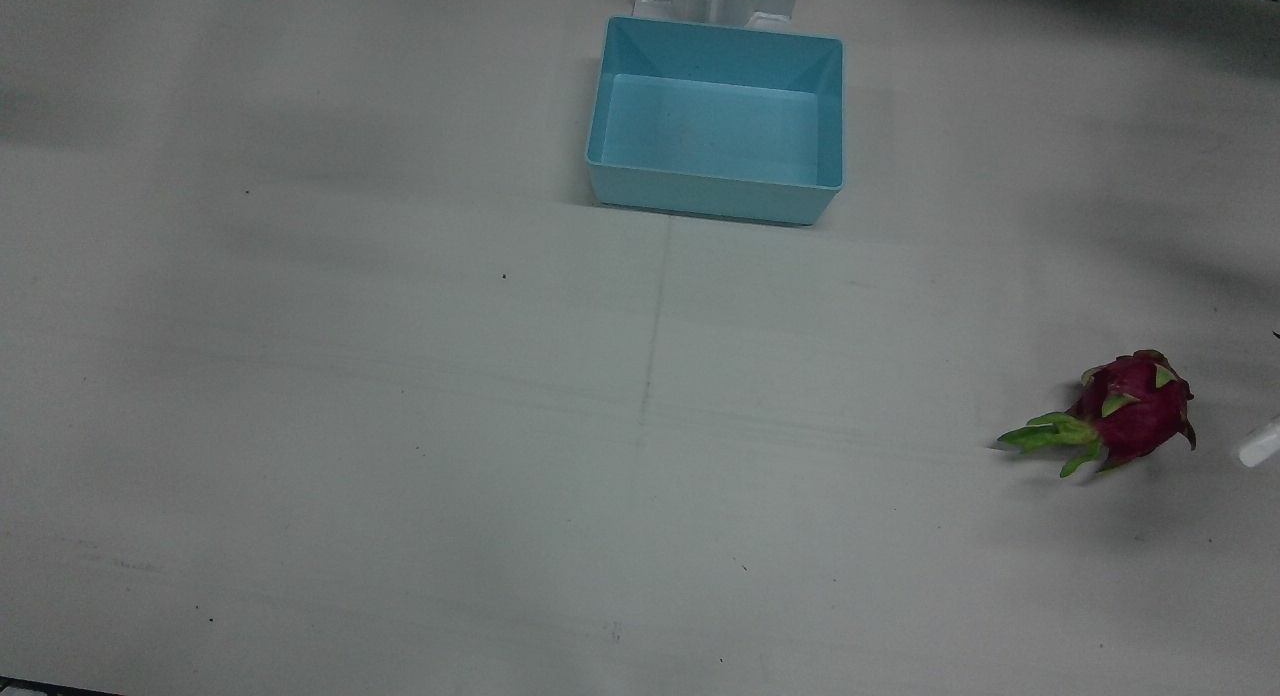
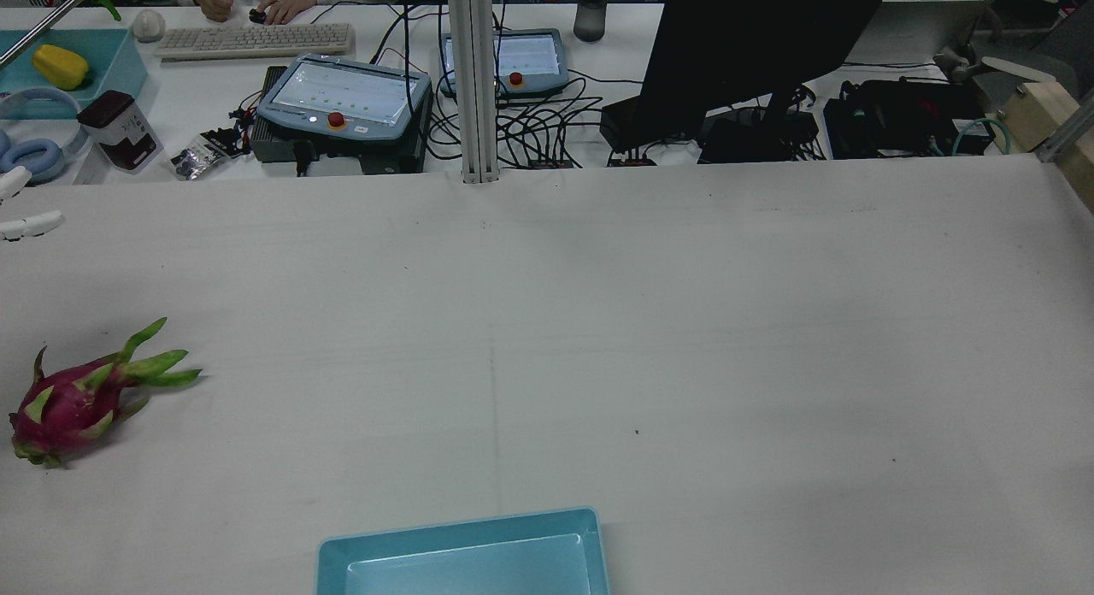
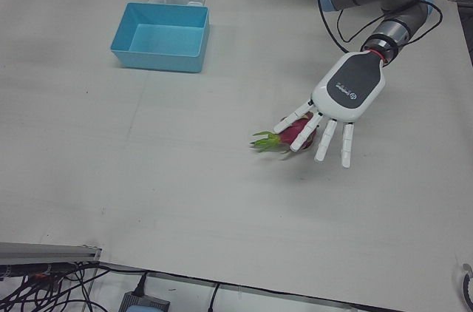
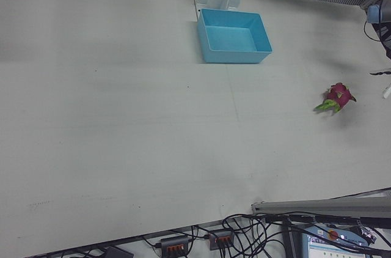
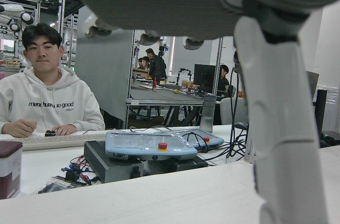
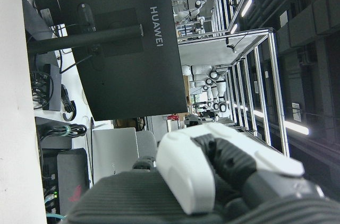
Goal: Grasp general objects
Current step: 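Move the left hand down toward the dragon fruit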
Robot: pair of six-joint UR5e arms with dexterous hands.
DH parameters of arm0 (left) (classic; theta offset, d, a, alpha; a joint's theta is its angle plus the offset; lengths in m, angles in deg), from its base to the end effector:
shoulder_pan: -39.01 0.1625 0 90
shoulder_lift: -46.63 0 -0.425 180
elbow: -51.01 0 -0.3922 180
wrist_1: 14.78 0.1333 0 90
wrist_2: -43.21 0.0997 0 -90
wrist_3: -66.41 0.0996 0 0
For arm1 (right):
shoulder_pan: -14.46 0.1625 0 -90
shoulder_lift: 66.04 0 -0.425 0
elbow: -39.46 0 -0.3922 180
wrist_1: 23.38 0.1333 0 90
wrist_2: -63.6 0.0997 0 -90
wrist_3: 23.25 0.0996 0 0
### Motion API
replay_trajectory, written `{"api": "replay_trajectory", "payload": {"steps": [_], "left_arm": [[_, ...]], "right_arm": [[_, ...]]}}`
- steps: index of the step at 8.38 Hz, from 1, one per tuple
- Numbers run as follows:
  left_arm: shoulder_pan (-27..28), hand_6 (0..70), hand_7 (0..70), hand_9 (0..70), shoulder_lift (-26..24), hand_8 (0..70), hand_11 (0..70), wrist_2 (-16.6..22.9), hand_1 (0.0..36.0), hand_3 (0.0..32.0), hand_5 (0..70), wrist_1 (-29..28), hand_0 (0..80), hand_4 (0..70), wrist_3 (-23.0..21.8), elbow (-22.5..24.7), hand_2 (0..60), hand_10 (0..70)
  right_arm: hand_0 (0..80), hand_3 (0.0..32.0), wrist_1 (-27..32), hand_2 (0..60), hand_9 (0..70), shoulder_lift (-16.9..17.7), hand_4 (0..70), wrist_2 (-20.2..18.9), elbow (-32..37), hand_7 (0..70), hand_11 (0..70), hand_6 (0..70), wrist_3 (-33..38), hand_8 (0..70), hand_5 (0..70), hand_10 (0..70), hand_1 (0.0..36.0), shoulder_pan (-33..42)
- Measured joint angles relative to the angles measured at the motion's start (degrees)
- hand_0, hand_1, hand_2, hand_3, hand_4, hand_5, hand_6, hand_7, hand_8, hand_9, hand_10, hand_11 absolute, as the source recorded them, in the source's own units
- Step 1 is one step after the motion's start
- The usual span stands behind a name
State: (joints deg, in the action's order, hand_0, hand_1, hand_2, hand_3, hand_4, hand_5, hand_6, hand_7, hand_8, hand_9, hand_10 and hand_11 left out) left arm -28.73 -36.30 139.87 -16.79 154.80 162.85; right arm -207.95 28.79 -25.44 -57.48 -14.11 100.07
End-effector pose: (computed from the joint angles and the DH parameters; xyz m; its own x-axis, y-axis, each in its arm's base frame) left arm 0.0580 -0.4630 0.5512 -0.1340 0.2536 -0.9580 0.8737 0.4863 0.0066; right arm 0.1000 -0.4604 0.6754 -0.9861 0.0523 -0.1580 0.1553 -0.0518 -0.9865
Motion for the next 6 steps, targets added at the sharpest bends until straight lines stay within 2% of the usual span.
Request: {"api": "replay_trajectory", "payload": {"steps": [1,2,3,4,5,6], "left_arm": [[-0.73,0.0,0.0,0.0,-0.33,0.0,0.0,0.14,16.5,26.2,0.0,0.23,49.6,4.4,0.62,0.07,7.1,0.0],[-1.01,0.0,0.9,0.0,-0.62,0.0,0.0,0.05,15.8,25.4,0.0,-0.13,49.0,4.8,1.39,0.28,7.1,0.0],[-1.07,0.0,4.0,0.0,-0.85,0.0,0.0,-0.19,17.3,24.4,0.0,-1.36,50.0,6.9,1.85,0.47,9.2,0.0],[-1.01,0.0,6.5,0.0,-1.03,0.0,0.0,-1.31,18.9,2.2,70.0,-2.97,51.4,0.0,3.00,0.62,11.5,0.0],[0.10,0.0,7.2,0.0,-1.08,0.0,0.7,-3.63,17.2,0.0,70.0,-4.86,49.5,0.0,5.29,0.73,12.4,0.0],[2.49,0.6,7.2,0.0,-1.06,0.0,1.3,-6.66,16.0,0.0,70.0,-6.12,48.2,0.0,7.86,1.25,13.0,0.0]], "right_arm": [[0.0,0.0,0.00,0.0,0.0,0.00,0.0,0.00,0.00,0.0,0.0,0.0,0.00,0.0,0.0,0.0,0.0,0.00],[0.0,0.0,0.00,0.0,0.0,0.00,0.0,0.00,0.00,0.0,0.0,0.0,0.00,0.0,0.0,0.0,0.0,0.00],[0.0,0.0,0.00,0.0,0.0,0.00,0.0,0.00,0.00,0.0,0.0,0.0,0.00,0.0,0.0,0.0,0.0,0.00],[0.0,0.0,0.00,0.0,0.0,0.00,0.0,0.00,0.00,0.0,0.0,0.0,0.00,0.0,0.0,0.0,0.0,0.00],[0.0,0.0,0.00,0.0,0.0,0.00,0.0,0.00,0.00,0.0,0.0,0.0,0.00,0.0,0.0,0.0,0.0,0.00],[0.0,0.0,0.00,0.0,0.0,0.00,0.0,0.00,0.00,0.0,0.0,0.0,0.00,0.0,0.0,0.0,0.0,0.00]]}}
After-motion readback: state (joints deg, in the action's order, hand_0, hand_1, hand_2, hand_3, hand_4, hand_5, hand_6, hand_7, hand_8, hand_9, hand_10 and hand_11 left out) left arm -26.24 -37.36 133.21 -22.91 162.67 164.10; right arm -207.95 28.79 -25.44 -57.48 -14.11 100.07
